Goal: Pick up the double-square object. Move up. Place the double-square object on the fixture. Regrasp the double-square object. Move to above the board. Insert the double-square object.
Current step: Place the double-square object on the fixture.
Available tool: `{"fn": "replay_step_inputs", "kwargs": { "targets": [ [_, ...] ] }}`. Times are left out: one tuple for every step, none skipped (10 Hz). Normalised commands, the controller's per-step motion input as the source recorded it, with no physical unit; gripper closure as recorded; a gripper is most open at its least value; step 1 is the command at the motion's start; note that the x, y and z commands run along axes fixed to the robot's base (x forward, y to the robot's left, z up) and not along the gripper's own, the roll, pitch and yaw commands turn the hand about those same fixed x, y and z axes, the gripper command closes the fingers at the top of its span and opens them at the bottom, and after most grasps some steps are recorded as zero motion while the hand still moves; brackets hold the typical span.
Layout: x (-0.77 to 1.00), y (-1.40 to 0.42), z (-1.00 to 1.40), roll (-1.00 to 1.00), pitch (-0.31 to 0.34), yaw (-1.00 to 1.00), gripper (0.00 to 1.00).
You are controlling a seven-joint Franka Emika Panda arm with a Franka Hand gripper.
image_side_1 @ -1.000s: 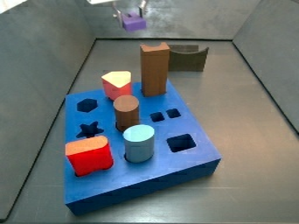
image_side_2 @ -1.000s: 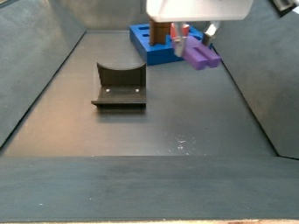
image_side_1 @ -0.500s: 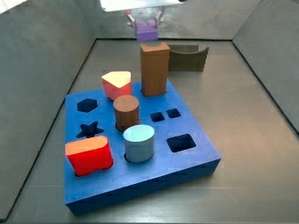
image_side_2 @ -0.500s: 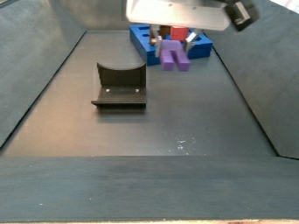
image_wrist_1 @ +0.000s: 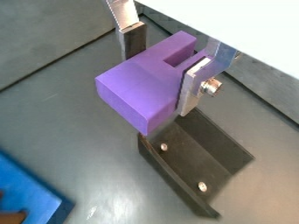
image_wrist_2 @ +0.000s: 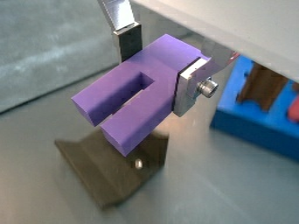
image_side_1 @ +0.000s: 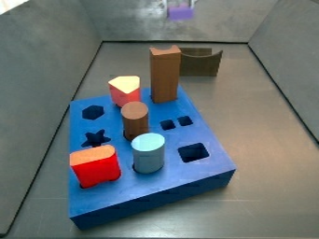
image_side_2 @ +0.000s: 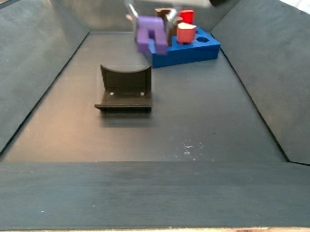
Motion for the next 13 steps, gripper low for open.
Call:
{"fn": "replay_step_inputs", "kwargs": {
  "targets": [
    [0.82, 0.08, 0.20, -1.00, 0.093, -0.09, 1.00],
    [0.76, 0.07, 0.13, -1.00, 0.095, -0.09, 1.00],
    [0.65, 0.06, 0.06, -1.00, 0.102, -0.10, 1.00],
    [0.57, 0.05, 0.04, -1.00, 0.106, -0.11, 1.00],
    [0.48, 0.05, 0.02, -1.00, 0.110, -0.12, 1.00],
    [0.39, 0.05, 0.00, -1.00, 0.111, -0.13, 1.00],
    [0.28, 0.05, -0.01, -1.00, 0.113, -0.15, 1.00],
    [0.20, 0.05, -0.01, -0.96, 0.107, -0.16, 1.00],
    [0.15, 0.05, -0.01, -0.85, 0.093, -0.16, 1.00],
    [0.06, 0.05, -0.01, -0.57, 0.036, -0.14, 1.00],
    [0.05, 0.05, -0.01, -0.45, 0.020, -0.14, 1.00],
    [0.06, 0.03, -0.01, -0.25, 0.003, -0.11, 1.00],
    [0.13, 0.13, -1.00, -1.00, 0.223, -0.11, 1.00]
  ]
}}
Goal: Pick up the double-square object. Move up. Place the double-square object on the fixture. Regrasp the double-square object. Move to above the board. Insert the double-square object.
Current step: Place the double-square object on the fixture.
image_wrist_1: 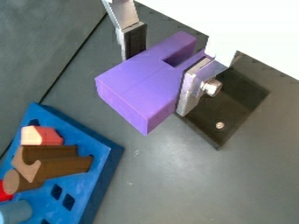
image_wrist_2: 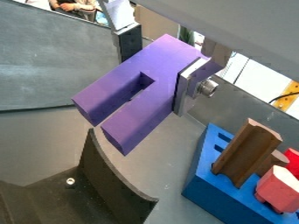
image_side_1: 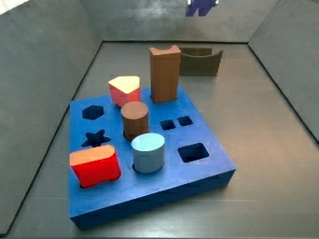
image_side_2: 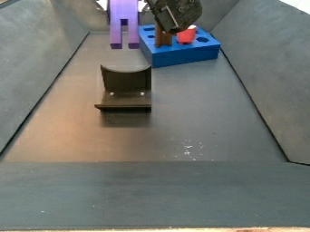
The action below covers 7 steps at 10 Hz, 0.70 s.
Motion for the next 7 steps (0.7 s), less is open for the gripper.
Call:
{"fn": "replay_step_inputs", "kwargs": {
  "targets": [
    [0.14, 0.14, -1.00, -1.00, 0.221, -0.13, 1.00],
    [0.14, 0.14, -1.00, -1.00, 0.234, -0.15, 1.00],
    [0.16, 0.14, -1.00, -0.91, 0.220, -0.20, 1.00],
    [0.17, 0.14, -1.00, -0.75, 0.175, -0.22, 1.00],
    [0.17, 0.15, -1.00, -0.53, 0.106, -0.24, 1.00],
    [0.18, 0.15, -1.00, -0.36, 0.065, -0.23, 1.00],
    [0.19, 0.13, -1.00, -0.23, 0.015, -0.21, 1.00]
  ]
}}
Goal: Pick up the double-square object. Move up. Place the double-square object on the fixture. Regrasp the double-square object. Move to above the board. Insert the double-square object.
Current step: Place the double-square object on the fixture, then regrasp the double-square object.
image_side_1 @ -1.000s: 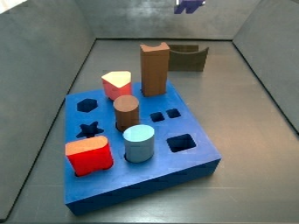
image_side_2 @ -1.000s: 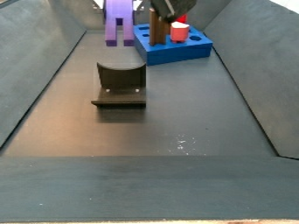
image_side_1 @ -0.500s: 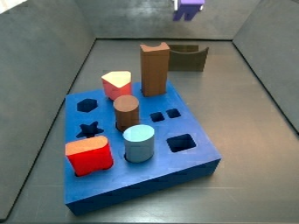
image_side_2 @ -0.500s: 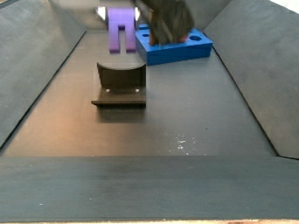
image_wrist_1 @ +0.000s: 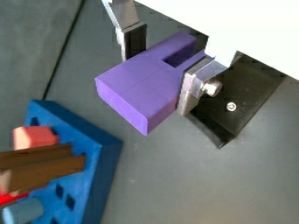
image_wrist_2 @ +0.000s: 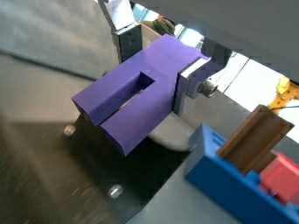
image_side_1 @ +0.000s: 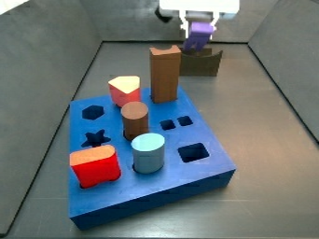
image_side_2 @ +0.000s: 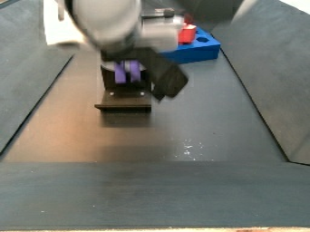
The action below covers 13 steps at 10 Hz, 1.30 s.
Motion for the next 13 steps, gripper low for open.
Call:
{"fn": "replay_step_inputs", "kwargs": {
  "targets": [
    [0.18, 0.13, -0.92, -0.20, -0.014, -0.20, 1.00],
    [0.13, 0.10, -0.66, -0.18, -0.049, -0.16, 1.00],
    [0.12, 0.08, -0.53, -0.17, -0.063, -0.15, 1.00],
    [0.09, 0.06, -0.25, -0.15, -0.088, -0.09, 1.00],
    [0.08, 0.06, -0.17, -0.14, -0.087, -0.07, 1.00],
    [0.00, 0.00, 0.00, 0.00, 0.000, 0.00, 0.00],
    [0.00, 0.00, 1.00, 0.04, -0.014, 0.03, 0.00],
    [-0.01, 0.00, 1.00, 0.04, -0.005, 0.03, 0.00],
    [-0.03, 0.00, 1.00, 0.04, 0.004, 0.04, 0.00],
    [-0.04, 0.00, 1.00, 0.04, 0.019, 0.04, 0.00],
    [-0.04, 0.00, 1.00, 0.04, 0.037, 0.03, 0.00],
    [-0.05, 0.01, 0.94, 0.04, 0.063, 0.03, 0.00],
    [-0.04, 0.01, 0.71, 0.04, 0.083, 0.01, 0.00]
  ]
}}
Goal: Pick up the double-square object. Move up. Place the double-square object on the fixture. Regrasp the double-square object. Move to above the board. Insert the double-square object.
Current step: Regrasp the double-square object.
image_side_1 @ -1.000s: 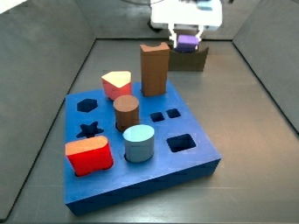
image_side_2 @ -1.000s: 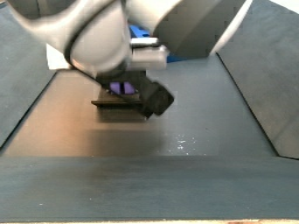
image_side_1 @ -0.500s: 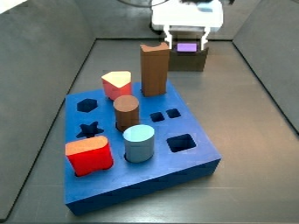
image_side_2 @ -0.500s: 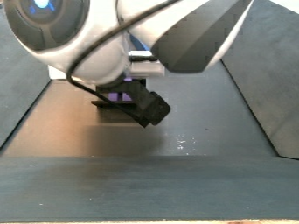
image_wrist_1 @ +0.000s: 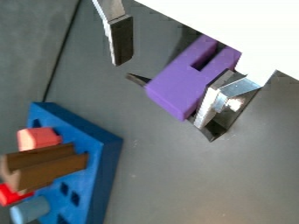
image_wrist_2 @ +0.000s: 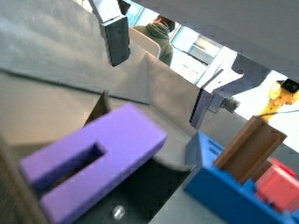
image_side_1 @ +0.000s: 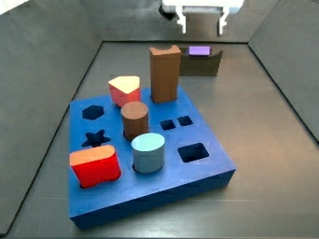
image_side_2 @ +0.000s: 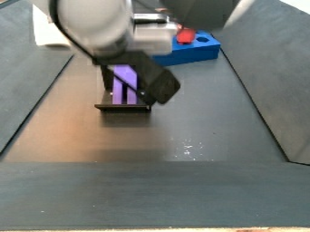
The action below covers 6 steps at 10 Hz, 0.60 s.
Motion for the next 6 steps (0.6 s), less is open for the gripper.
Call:
{"fn": "replay_step_inputs", "kwargs": {
  "targets": [
    [-0.03, 0.01, 0.53, 0.03, 0.092, 0.00, 0.00],
    [-0.03, 0.01, 0.41, 0.03, 0.094, -0.01, 0.00],
    [-0.03, 0.01, 0.17, 0.04, 0.089, -0.03, 0.00],
    [-0.11, -0.89, 0.93, 1.00, 0.065, 0.02, 0.00],
    [-0.10, -0.83, 0.89, 1.00, 0.062, 0.02, 0.00],
    [-0.11, -0.76, 0.82, 1.00, 0.055, 0.02, 0.00]
  ]
}}
